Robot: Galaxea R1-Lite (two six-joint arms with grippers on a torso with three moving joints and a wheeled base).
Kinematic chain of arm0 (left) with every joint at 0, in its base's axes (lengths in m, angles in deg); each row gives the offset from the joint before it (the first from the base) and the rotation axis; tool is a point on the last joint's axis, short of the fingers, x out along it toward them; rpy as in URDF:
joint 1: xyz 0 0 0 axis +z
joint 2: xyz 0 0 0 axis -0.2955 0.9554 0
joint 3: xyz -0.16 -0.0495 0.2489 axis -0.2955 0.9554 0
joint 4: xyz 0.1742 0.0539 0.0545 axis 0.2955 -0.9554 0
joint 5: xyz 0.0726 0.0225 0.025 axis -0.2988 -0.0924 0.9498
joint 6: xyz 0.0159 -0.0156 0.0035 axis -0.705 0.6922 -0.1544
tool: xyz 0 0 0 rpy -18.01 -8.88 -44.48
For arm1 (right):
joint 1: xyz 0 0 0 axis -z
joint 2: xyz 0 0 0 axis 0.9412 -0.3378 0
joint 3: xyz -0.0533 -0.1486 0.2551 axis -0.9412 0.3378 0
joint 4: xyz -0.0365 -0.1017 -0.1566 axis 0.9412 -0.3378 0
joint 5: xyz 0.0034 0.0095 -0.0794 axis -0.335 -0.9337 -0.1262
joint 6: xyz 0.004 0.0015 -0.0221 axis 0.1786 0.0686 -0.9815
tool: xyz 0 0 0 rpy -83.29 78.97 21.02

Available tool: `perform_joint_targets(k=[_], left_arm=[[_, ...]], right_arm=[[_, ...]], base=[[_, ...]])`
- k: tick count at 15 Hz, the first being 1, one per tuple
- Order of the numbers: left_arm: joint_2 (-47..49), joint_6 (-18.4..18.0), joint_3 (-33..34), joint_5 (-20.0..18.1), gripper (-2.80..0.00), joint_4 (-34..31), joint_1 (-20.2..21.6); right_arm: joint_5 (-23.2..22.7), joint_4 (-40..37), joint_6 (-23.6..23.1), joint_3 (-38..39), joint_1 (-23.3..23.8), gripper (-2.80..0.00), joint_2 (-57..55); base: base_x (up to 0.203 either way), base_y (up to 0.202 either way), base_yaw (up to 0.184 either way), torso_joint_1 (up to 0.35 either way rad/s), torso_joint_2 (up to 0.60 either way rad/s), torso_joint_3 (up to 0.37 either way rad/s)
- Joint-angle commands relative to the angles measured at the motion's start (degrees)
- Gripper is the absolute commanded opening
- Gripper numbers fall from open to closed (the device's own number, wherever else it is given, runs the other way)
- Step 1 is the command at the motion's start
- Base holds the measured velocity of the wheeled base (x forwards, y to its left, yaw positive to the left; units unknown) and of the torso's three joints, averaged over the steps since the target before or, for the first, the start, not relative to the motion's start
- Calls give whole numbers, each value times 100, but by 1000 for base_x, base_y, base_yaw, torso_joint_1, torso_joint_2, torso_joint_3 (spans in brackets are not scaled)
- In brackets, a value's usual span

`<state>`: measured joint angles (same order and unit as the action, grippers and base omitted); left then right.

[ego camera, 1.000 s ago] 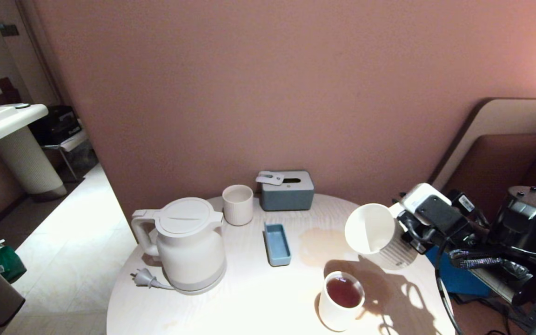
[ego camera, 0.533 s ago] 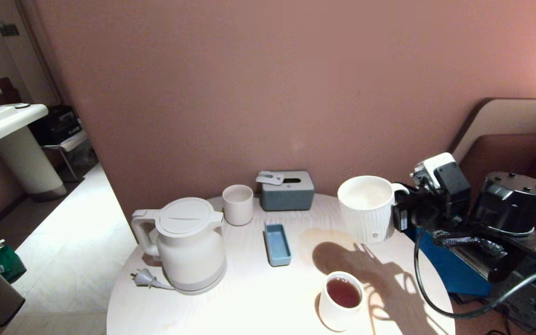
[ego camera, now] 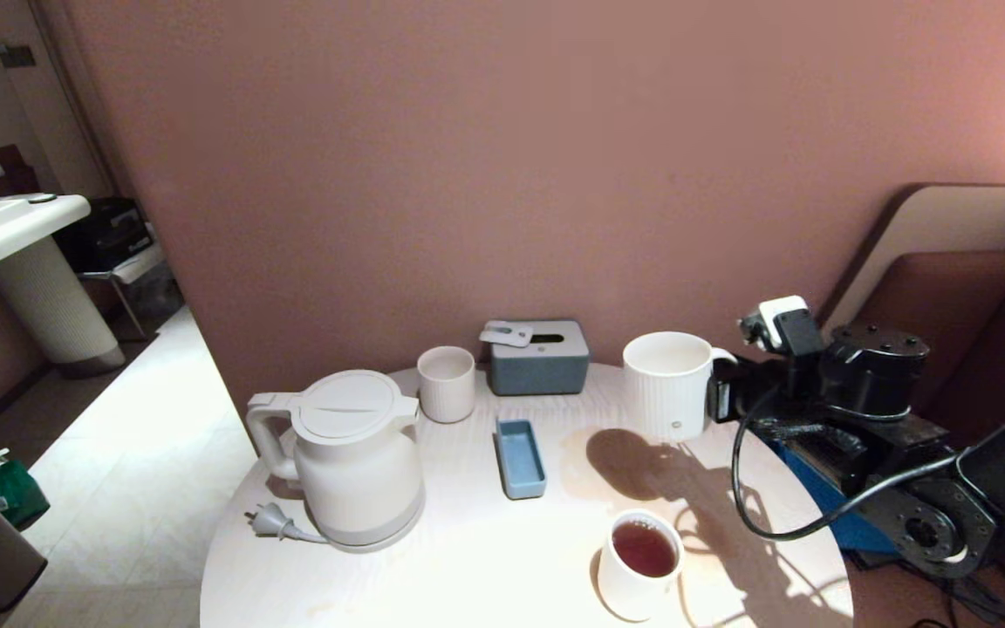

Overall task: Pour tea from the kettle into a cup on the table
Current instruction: Put the cup down on the table

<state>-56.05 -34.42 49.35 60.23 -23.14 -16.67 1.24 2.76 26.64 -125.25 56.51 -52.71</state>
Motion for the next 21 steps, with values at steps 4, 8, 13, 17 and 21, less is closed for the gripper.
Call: perform_joint_targets(k=[4,8,13,17,21], left_arm=[[6,-1,0,1,-280,4,2],[6,-1,0,1,-280,4,2],[-2,-1,0,1,-280,4,2],[6,-1,0,1,-280,4,2],[6,-1,0,1,-280,4,2]], right_arm=[[192,702,-5,-528,56,-280,-1298],[203,751,-13,-760,57,-280,-1910],[195,716,-99,-1112,48,-280,-2323],[194,443,-166,-1334,-5,-280,-2369],[201,435,-446,-1450,-22,-280,-2560]], base=[[0,0,0,0,0,0],[0,0,0,0,0,0],[0,0,0,0,0,0],[0,0,0,0,0,0],[0,0,0,0,0,0]])
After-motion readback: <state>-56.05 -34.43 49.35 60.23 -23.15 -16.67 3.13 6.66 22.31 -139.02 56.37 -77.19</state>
